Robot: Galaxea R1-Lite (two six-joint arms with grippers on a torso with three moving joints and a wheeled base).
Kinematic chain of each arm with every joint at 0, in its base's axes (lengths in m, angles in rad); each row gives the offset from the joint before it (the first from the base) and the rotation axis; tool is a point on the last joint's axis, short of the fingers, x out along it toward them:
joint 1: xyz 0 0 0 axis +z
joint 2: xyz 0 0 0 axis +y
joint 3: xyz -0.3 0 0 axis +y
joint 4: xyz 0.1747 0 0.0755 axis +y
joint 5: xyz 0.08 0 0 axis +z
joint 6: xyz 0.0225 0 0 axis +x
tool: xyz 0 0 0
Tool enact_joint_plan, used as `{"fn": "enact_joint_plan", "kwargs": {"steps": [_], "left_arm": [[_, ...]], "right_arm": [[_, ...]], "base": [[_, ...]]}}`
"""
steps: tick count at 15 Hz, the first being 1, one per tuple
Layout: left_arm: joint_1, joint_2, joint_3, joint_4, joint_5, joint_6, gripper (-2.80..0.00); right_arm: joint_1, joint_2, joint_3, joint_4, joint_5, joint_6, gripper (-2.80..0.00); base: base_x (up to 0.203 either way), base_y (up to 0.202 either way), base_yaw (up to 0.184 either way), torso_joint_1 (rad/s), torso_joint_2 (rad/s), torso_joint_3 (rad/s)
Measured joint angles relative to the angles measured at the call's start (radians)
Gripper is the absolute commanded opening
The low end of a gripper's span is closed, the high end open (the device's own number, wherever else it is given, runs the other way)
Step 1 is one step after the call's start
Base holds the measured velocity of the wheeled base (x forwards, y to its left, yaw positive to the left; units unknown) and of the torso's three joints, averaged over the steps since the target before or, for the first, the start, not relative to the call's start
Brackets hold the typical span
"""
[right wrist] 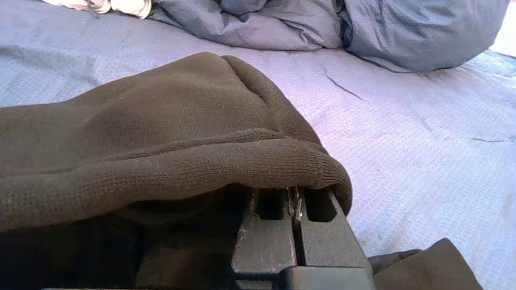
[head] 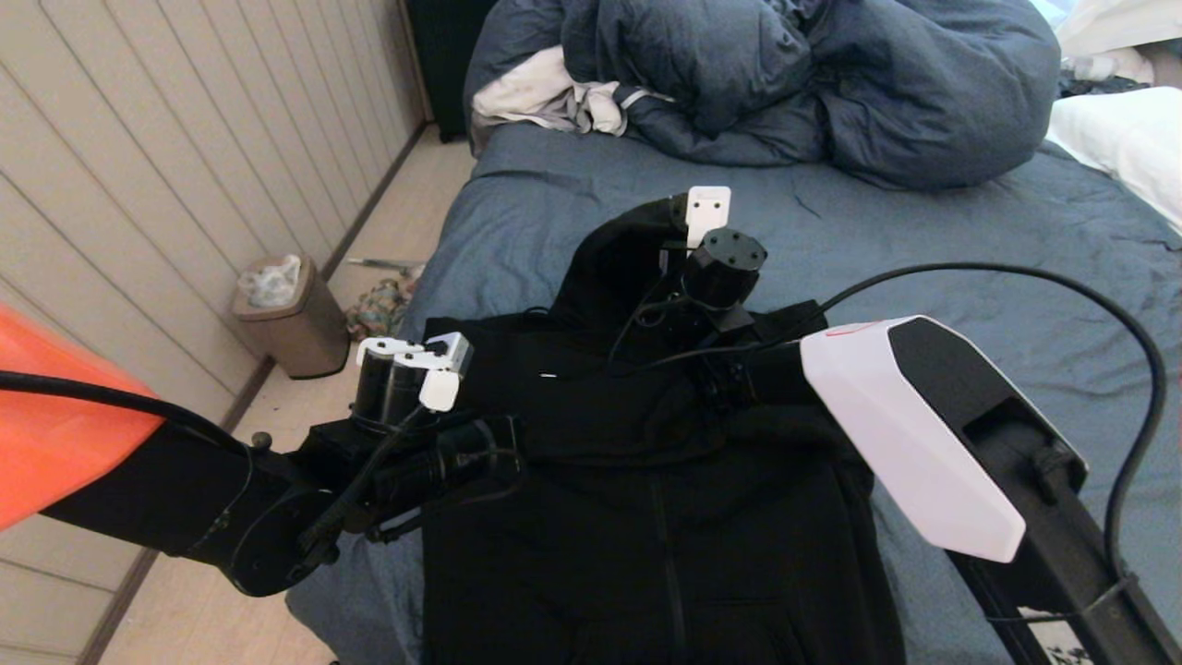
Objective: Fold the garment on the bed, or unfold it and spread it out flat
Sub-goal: Unfold the black sweatshirt
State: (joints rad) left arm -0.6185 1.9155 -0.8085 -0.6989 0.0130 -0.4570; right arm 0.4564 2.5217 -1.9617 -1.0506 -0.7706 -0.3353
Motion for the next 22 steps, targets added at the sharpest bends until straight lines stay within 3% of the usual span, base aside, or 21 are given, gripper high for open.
{"fn": "enact_joint_plan", "kwargs": {"steps": [12,18,22], "left_arm": [[-0.013,0.004,0.007,-0.001,-0.002,0.000,-2.80],[-0.014,0.004,0.008,-0.001,-0.002,0.000,-2.80],[-0.015,0.005,0.008,-0.001,-0.002,-0.002,-2.80]], "right_arm": [[-0.008,0.140,0.001,0.044,0.017,-0.037,-2.80],[-0.009,0.079,0.013,-0.057,-0.010,-0.046,-2.80],[-0.012,-0.001,0.046,-0.114,-0.009,-0.098,-2.80]], "base": [[0.000,0.000,0.000,0.000,0.00,0.000],[0.000,0.000,0.000,0.000,0.00,0.000],[0.000,0.000,0.000,0.000,0.00,0.000]]}}
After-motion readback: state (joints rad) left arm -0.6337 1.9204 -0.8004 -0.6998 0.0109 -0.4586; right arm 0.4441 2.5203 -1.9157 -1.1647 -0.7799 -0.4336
